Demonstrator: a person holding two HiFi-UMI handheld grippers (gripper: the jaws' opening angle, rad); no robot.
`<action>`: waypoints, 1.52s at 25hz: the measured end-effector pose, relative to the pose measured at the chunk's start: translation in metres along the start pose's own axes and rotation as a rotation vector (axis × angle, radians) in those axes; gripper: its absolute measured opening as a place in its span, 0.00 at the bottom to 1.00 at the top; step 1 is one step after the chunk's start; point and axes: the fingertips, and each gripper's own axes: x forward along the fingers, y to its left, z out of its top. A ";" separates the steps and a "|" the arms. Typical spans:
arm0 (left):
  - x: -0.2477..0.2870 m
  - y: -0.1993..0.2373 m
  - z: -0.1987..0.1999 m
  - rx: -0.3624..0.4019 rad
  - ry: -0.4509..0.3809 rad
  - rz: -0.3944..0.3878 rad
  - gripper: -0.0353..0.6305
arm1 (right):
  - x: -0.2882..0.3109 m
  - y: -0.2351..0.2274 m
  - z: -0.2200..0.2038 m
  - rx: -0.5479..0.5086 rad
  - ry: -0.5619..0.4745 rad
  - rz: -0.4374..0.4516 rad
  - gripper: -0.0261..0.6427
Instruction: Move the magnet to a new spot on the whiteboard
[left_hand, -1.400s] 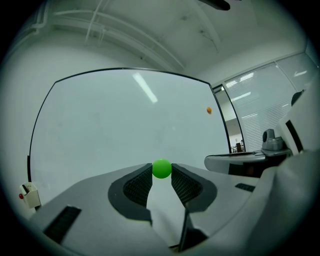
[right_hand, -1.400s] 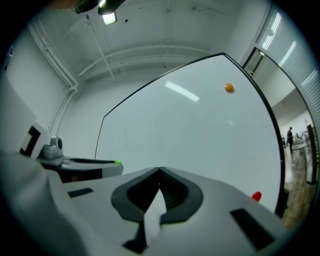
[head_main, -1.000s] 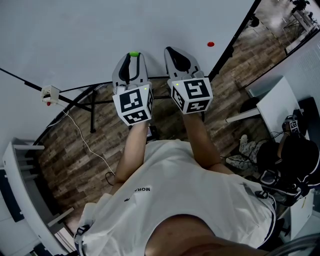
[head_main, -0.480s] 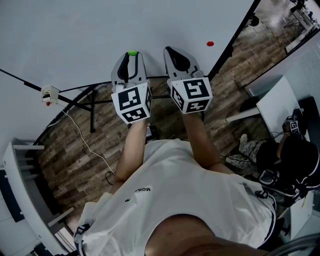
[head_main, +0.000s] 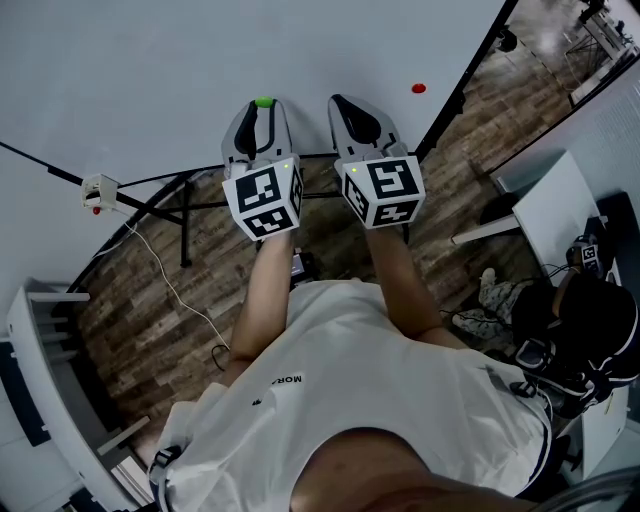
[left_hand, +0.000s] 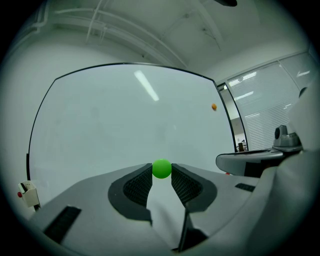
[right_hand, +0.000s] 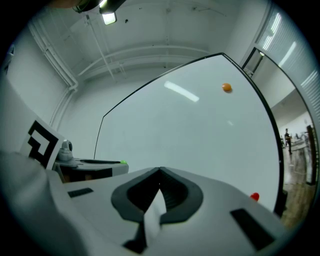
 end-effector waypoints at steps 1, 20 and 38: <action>0.002 0.000 0.001 -0.001 -0.001 0.000 0.24 | 0.001 -0.001 0.000 0.001 0.001 0.000 0.06; 0.027 -0.001 0.000 0.000 0.015 0.003 0.24 | 0.005 -0.012 0.001 0.006 0.003 -0.003 0.06; 0.039 0.009 0.002 0.004 0.016 0.004 0.23 | 0.009 -0.010 0.007 0.001 -0.006 0.008 0.06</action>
